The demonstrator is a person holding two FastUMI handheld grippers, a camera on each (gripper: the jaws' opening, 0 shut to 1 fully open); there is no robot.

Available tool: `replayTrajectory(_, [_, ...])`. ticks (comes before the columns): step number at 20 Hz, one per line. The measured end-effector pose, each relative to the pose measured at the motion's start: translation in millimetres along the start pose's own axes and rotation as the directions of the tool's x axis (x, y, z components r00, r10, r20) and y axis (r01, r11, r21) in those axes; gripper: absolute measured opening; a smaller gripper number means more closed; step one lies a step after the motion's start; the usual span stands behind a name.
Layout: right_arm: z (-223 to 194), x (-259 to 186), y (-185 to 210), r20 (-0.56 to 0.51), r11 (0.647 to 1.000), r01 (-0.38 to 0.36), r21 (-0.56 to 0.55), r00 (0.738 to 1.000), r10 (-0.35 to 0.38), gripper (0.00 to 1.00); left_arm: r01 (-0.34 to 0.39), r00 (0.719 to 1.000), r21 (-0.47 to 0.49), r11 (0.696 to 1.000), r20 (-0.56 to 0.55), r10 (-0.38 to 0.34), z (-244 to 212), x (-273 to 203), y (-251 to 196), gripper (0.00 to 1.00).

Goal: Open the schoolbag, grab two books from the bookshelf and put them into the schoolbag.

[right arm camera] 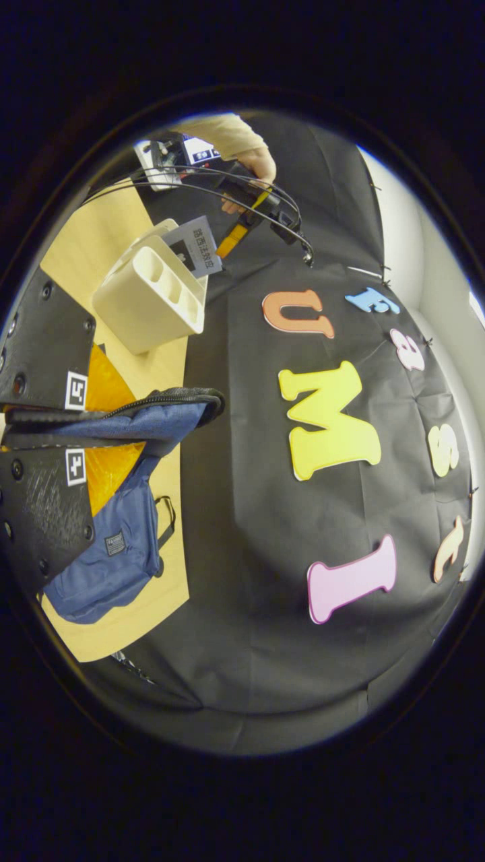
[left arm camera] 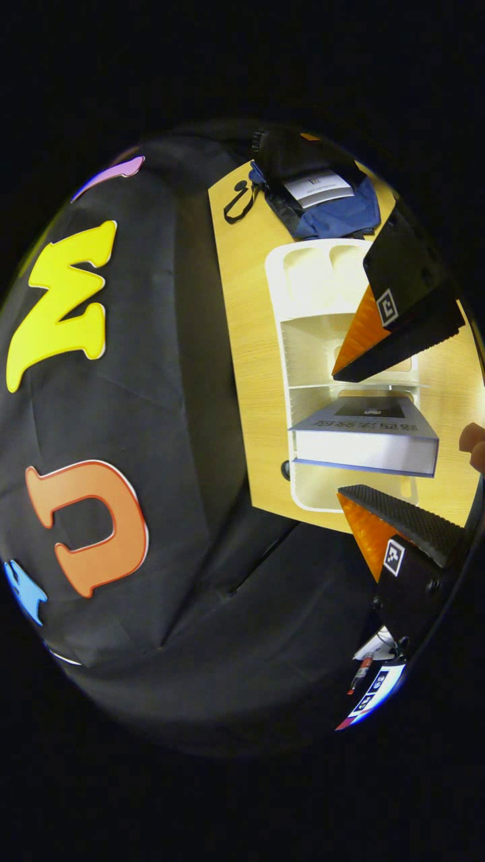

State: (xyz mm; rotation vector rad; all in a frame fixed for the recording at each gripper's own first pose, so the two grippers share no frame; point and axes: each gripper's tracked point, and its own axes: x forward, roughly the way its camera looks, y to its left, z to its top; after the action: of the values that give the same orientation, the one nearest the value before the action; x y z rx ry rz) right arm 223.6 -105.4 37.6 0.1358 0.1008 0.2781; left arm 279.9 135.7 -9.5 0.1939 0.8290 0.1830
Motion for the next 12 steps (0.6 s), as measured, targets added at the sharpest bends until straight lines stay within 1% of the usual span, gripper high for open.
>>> replayTrajectory(1, [0.4,-1.6,-1.1,0.008,1.000,0.007,-0.020,1.000,-0.007,0.06,0.019,0.999,-0.005,1.000,-0.047,-0.019,-6.4,7.1,-2.2,0.98])
replayTrajectory(3, [1.0,-4.4,2.4,0.018,0.999,0.002,-0.044,1.000,-0.001,0.06,0.027,0.993,-0.031,0.999,-0.111,-0.031,-14.0,8.2,4.3,0.96])
replayTrajectory(6, [-4.7,-4.3,6.1,0.009,0.998,-0.009,-0.057,1.000,0.009,0.06,0.057,0.981,-0.040,0.998,-0.181,-0.064,-26.7,23.5,2.7,0.93])
replayTrajectory(7, [-5.8,-4.5,6.7,0.007,0.998,-0.011,-0.064,1.000,0.011,0.06,0.068,0.976,-0.044,0.997,-0.202,-0.075,-29.6,24.6,-0.5,0.89])
replayTrajectory(8, [-5.2,-7.7,8.6,0.010,0.998,-0.014,-0.069,1.000,0.015,0.06,0.089,0.969,-0.050,0.995,-0.226,-0.098,-35.7,29.6,-3.9,0.82])
replayTrajectory(9, [-4.0,-8.0,8.7,0.015,0.998,-0.015,-0.069,1.000,0.016,0.06,0.091,0.964,-0.056,0.994,-0.244,-0.102,-38.3,29.7,-6.0,0.79])
replayTrajectory(10, [-3.2,-8.2,8.6,0.017,0.998,-0.016,-0.067,1.000,0.017,0.06,0.093,0.959,-0.054,0.994,-0.263,-0.104,-41.0,30.7,-7.2,0.72])
replayTrajectory(11, [-3.0,-8.0,8.1,0.018,0.998,-0.019,-0.061,1.000,0.020,0.06,0.098,0.957,-0.046,0.994,-0.271,-0.106,-42.4,32.6,-5.3,0.72])
replayTrajectory(12, [-4.1,-7.1,7.6,0.013,0.999,-0.022,-0.050,1.000,0.023,0.06,0.085,0.956,-0.037,0.996,-0.280,-0.092,-42.8,35.2,-0.8,0.70])
